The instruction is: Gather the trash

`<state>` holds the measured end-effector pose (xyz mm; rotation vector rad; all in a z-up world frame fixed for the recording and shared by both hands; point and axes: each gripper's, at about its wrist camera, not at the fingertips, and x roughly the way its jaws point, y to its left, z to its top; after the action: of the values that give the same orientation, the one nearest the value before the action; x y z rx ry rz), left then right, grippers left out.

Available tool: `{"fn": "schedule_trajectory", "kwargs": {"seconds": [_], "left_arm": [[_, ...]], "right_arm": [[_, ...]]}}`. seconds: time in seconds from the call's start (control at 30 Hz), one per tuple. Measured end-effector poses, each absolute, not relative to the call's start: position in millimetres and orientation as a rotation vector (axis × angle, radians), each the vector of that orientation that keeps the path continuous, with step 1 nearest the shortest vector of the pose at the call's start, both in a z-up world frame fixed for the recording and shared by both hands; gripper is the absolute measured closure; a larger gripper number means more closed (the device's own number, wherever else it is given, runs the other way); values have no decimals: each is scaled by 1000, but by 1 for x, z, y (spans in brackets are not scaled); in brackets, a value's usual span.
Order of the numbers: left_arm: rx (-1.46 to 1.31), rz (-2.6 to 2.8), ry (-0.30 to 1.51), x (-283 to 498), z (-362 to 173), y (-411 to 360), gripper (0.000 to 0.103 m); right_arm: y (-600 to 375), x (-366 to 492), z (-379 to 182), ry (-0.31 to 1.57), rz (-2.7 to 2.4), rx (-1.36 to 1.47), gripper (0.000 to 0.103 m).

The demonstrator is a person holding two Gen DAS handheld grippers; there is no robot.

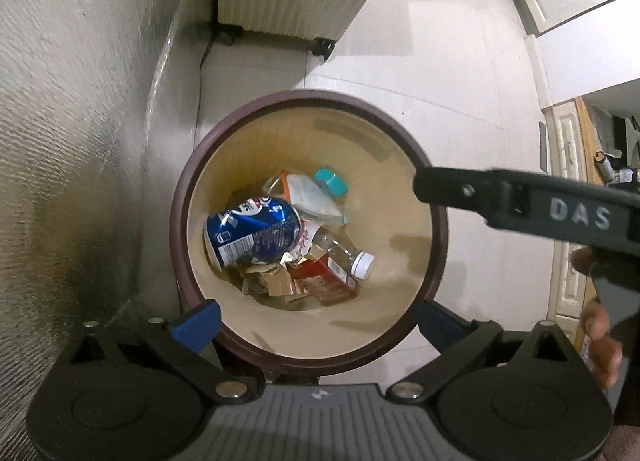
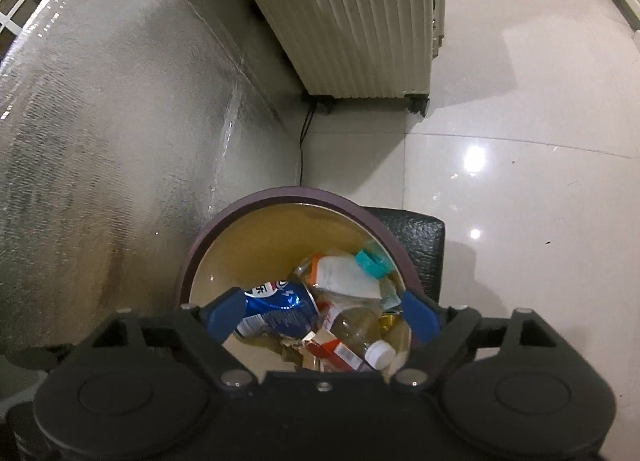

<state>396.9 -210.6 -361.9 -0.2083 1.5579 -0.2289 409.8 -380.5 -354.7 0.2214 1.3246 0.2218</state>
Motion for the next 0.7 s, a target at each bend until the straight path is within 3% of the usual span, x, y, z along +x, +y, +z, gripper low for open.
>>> {"fn": "schedule_trajectory", "kwargs": {"seconds": [0.23,0.7], "left_arm": [[-209,-209,1487,389,-328,-211,0],[-204,-130,1253,359,-221,-188,0]], "right_arm": [[-394,398,-314,1251,226,205,0],[-396,360,-221,1109,238,156,0]]}}
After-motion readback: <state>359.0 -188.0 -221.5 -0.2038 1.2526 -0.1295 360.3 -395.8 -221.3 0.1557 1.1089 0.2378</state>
